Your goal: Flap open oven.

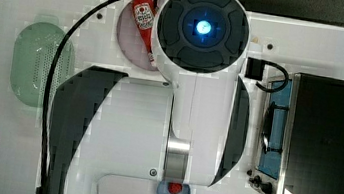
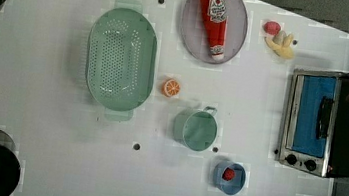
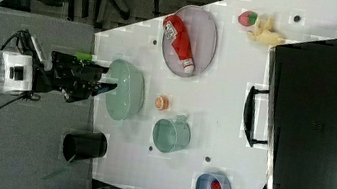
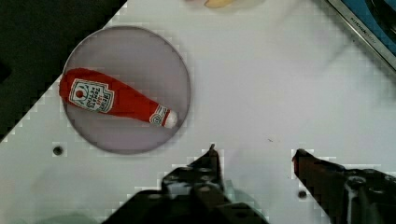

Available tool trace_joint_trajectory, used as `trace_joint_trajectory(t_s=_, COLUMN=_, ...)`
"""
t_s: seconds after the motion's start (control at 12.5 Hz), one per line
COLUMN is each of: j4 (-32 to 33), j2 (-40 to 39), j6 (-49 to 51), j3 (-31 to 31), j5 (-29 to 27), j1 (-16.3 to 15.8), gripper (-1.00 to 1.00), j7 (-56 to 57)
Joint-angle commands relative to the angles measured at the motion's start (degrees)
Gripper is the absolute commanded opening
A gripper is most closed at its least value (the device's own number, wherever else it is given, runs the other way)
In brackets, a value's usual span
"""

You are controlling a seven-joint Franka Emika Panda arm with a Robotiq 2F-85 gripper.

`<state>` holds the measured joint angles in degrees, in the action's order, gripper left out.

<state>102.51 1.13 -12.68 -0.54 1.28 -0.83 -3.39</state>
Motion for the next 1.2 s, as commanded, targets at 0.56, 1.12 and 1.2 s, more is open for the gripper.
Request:
trace_joint_trajectory(t_s=0.56, j4=7.50, j2=15.32, j6=9.09, j3=-1.51, j5=-0.49, j1=1.99, gripper=1.00, j7=1.84)
trace_joint_trajectory(t_s=1.12, j4=8.36, j2=15.26, j6=9.15, j3=-2.35, j5=-0.44, j1=2.21, gripper=-0.54, j7=1.84)
trace_joint_trajectory(t_s=1.2, j4=9.08, j2=15.19, j6=9.07, j3=-2.71, j5=-0.42, j1=2.25, gripper=-0.65, j7=1.85)
